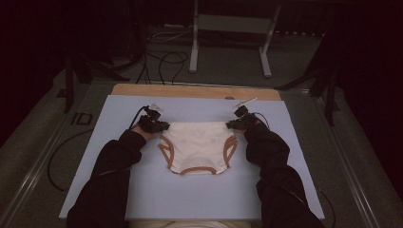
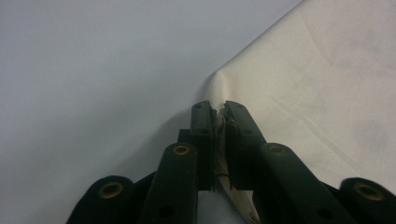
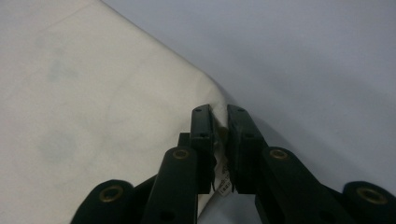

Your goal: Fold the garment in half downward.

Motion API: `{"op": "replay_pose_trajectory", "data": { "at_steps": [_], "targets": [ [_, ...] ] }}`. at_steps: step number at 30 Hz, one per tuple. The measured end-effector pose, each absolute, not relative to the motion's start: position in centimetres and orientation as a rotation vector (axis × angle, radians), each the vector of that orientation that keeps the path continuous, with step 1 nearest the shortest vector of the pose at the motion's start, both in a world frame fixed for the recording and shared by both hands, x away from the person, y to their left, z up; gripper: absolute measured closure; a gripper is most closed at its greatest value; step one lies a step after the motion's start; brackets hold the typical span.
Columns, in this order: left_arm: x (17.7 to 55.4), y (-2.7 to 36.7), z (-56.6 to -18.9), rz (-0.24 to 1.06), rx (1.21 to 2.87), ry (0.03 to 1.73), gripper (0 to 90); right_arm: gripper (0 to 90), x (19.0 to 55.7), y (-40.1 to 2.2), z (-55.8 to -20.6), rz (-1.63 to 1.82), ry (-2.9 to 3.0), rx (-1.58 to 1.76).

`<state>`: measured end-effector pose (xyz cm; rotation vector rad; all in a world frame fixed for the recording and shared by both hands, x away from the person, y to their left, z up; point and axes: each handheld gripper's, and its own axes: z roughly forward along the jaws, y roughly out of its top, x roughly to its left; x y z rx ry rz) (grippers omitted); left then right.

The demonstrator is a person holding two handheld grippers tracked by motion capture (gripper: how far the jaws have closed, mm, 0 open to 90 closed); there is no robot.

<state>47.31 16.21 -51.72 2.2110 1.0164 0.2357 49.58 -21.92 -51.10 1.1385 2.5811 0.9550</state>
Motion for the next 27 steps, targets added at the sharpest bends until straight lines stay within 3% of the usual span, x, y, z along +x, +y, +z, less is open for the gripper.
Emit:
{"op": "replay_pose_trajectory", "data": {
  "at_steps": [3,11,21,27],
  "targets": [
    [47.2,16.2,-51.6,0.235,2.214,1.02,69.7,73.8,49.6,-21.9,-51.0,0.955,2.577,1.149],
    [47.1,16.1,-50.9,0.228,2.209,1.033,40.8,45.1,49.4,-22.0,-50.7,0.972,2.583,1.157],
    [46.5,16.1,-49.5,0.141,2.176,0.935,4.2,16.7,48.9,-22.3,-49.8,1.019,2.578,1.151],
    [45.7,16.3,-48.2,0.152,2.171,0.875,0.2,13.5,48.6,-22.4,-49.0,1.059,2.558,1.139]
  ]
}}
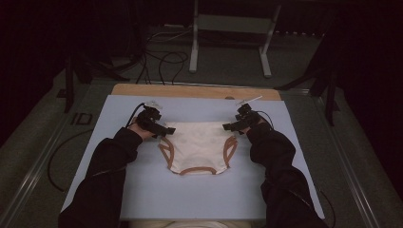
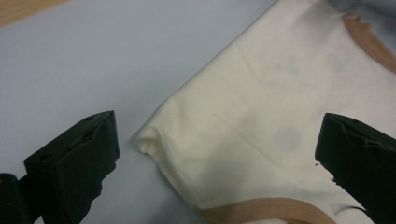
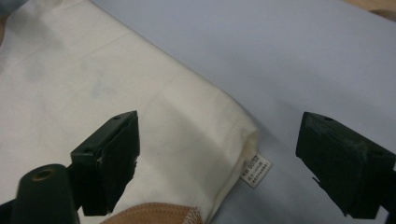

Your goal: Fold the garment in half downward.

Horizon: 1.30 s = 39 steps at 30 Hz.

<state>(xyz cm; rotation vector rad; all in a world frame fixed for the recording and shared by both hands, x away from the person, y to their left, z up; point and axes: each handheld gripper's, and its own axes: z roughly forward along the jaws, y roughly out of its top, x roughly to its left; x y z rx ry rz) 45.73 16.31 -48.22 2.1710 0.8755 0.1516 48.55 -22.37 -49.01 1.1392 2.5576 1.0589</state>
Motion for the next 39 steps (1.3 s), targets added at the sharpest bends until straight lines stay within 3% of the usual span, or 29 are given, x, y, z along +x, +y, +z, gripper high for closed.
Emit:
{"op": "replay_pose_trajectory", "data": {
  "at_steps": [26,39],
  "targets": [
    [38.9,15.2,-44.0,0.17,2.207,0.585,0.0,10.0,47.8,-19.6,-45.9,1.157,2.581,0.99],
    [36.2,15.3,-43.6,0.185,2.233,0.518,0.0,10.0,48.1,-15.4,-44.8,1.193,2.615,0.883]
  ]
}}
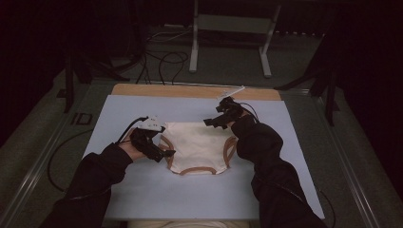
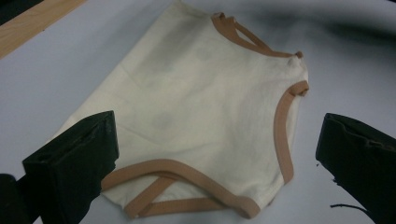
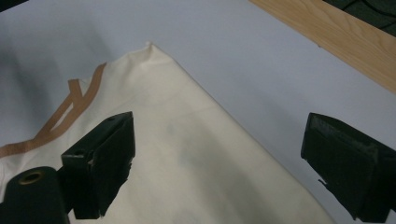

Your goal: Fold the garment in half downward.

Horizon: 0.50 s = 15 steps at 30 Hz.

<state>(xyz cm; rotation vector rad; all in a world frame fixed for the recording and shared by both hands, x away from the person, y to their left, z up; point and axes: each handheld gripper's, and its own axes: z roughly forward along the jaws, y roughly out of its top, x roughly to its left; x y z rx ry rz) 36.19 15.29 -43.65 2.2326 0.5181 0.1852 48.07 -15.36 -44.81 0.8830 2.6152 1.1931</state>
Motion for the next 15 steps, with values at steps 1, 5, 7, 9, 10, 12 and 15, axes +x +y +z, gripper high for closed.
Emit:
{"op": "replay_pose_trajectory", "data": {
  "at_steps": [1,5,7,9,10,12,15],
  "targets": [
    [35.8,15.3,-43.7,0.188,2.233,0.514,0.0,10.0,48.1,-14.9,-44.8,1.204,2.618,0.878],
    [35.1,15.1,-43.9,0.179,2.239,0.494,0.0,10.0,48.3,-13.6,-44.9,1.216,2.63,0.864],
    [34.7,15.1,-43.9,0.179,2.243,0.485,0.0,10.1,48.3,-13.1,-45.0,1.207,2.638,0.86],
    [34.3,15.0,-44.0,0.18,2.246,0.476,0.0,10.0,48.3,-12.6,-45.1,1.215,2.645,0.871],
    [34.1,15.0,-44.1,0.172,2.243,0.469,0.0,10.0,48.4,-12.4,-45.1,1.217,2.645,0.862],
    [34.0,15.0,-44.2,0.173,2.245,0.468,0.0,10.0,48.4,-12.0,-45.2,1.222,2.648,0.855],
    [33.2,14.8,-44.5,0.17,2.254,0.444,0.0,10.1,48.4,-10.7,-45.2,1.223,2.665,0.836]
  ]
}}
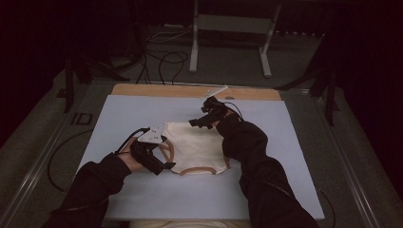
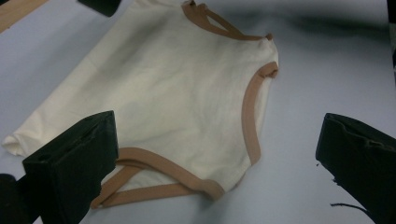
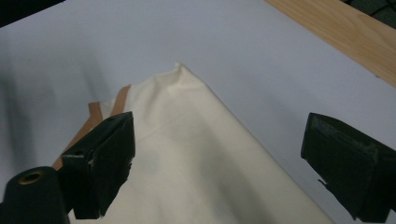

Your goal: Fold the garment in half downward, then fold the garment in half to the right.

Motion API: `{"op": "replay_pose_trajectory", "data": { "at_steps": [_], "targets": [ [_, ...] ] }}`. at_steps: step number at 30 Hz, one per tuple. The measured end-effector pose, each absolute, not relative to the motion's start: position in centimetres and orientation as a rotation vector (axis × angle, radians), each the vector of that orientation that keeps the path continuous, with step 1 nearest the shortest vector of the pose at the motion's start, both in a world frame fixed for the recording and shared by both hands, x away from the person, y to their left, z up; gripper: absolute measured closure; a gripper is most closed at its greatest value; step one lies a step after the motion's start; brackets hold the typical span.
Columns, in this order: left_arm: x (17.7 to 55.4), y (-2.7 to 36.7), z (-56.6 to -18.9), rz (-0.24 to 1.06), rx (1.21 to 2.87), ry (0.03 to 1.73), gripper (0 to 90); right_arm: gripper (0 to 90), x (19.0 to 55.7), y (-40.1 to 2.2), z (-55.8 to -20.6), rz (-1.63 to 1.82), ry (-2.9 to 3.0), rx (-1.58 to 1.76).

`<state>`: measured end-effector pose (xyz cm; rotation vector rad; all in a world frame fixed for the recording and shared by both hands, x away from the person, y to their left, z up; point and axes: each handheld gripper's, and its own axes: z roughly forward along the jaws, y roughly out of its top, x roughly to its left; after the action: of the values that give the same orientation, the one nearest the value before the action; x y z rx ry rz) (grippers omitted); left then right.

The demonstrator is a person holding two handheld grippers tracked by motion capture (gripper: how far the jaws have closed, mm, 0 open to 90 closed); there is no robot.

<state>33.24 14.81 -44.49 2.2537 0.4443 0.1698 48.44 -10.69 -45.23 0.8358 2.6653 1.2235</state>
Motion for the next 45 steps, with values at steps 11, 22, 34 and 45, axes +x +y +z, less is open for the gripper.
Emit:
{"op": "replay_pose_trajectory", "data": {
  "at_steps": [11,22,34,45],
  "targets": [
    [32.4,14.7,-45.9,0.14,2.27,0.432,0.0,10.0,48.7,-7.5,-46.0,1.221,2.696,0.801],
    [32.4,14.9,-47.9,0.097,2.308,0.432,0.0,10.1,48.8,-5.4,-46.1,1.243,2.717,0.77],
    [32.7,14.5,-49.4,0.119,2.369,0.417,4.1,10.0,48.9,-3.6,-46.3,1.244,2.738,0.734],
    [33.1,13.9,-50.5,0.16,2.436,0.36,19.9,10.1,48.7,-1.8,-47.6,1.238,2.781,0.715]
  ]
}}
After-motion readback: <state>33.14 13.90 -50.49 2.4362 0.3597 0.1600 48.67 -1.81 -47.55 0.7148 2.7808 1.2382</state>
